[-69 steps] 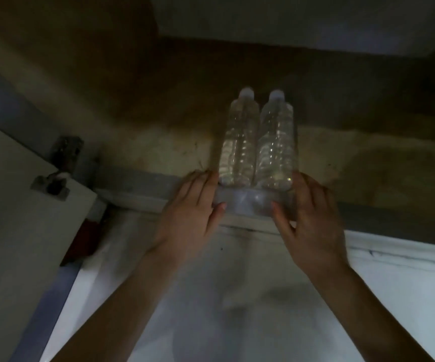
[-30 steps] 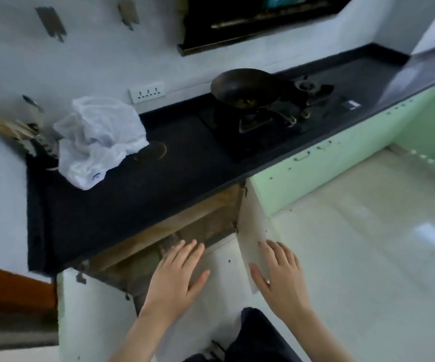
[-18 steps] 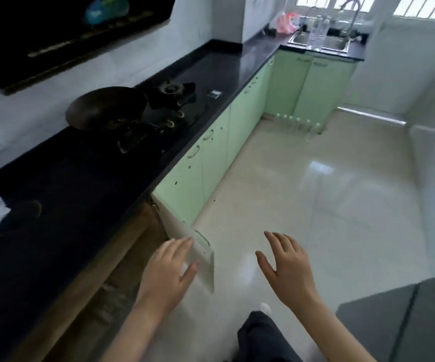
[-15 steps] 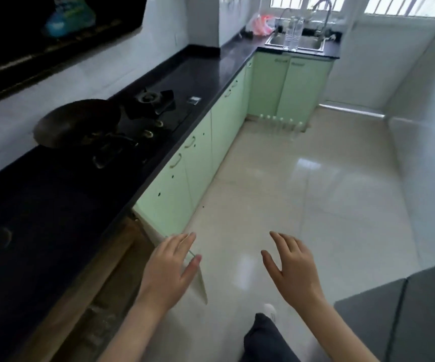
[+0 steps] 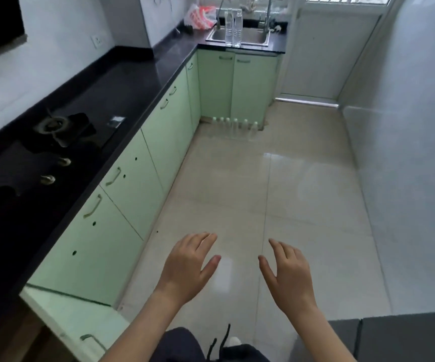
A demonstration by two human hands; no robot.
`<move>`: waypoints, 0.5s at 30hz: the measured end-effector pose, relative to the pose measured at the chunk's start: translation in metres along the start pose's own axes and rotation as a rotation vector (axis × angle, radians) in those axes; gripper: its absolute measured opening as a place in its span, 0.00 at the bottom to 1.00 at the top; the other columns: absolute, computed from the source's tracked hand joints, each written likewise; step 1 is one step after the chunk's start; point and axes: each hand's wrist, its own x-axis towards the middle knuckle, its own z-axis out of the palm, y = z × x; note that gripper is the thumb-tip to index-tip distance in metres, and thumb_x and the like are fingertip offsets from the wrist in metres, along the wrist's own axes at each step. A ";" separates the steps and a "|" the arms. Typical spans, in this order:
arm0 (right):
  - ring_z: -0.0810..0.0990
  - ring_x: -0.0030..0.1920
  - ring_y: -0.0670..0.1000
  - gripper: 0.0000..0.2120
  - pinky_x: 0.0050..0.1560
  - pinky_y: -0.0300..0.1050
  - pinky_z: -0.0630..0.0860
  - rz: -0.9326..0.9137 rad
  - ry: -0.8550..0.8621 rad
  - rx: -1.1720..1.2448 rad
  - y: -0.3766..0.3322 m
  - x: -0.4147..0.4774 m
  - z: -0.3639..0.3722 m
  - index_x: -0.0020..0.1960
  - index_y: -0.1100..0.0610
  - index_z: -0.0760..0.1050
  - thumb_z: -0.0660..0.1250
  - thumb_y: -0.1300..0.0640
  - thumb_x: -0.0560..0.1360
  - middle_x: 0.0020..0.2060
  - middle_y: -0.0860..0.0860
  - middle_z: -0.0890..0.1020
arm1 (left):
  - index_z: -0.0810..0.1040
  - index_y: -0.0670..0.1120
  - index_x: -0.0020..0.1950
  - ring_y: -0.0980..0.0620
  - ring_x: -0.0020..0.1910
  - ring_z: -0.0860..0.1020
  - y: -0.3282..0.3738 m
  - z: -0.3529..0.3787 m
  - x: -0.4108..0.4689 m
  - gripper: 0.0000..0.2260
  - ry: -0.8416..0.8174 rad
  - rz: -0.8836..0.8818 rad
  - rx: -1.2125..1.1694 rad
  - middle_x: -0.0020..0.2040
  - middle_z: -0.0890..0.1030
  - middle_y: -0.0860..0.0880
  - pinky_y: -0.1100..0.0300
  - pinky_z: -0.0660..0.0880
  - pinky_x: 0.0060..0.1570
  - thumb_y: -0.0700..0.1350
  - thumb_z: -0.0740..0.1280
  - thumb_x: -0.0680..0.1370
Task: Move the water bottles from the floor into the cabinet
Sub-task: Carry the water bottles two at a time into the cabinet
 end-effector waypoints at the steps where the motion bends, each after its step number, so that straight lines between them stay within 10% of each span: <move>1: 0.81 0.55 0.57 0.27 0.56 0.54 0.78 0.001 0.022 0.008 0.004 0.019 -0.002 0.64 0.61 0.78 0.55 0.42 0.78 0.54 0.55 0.83 | 0.77 0.45 0.67 0.48 0.62 0.77 -0.001 -0.001 0.021 0.22 0.014 0.008 -0.003 0.62 0.80 0.49 0.53 0.73 0.62 0.56 0.56 0.81; 15: 0.81 0.54 0.56 0.28 0.54 0.53 0.78 0.131 -0.011 -0.036 0.008 0.292 0.073 0.63 0.58 0.78 0.54 0.40 0.77 0.54 0.53 0.83 | 0.77 0.47 0.68 0.48 0.63 0.78 -0.134 0.028 0.293 0.23 -0.048 0.082 -0.044 0.63 0.80 0.50 0.52 0.77 0.59 0.57 0.56 0.81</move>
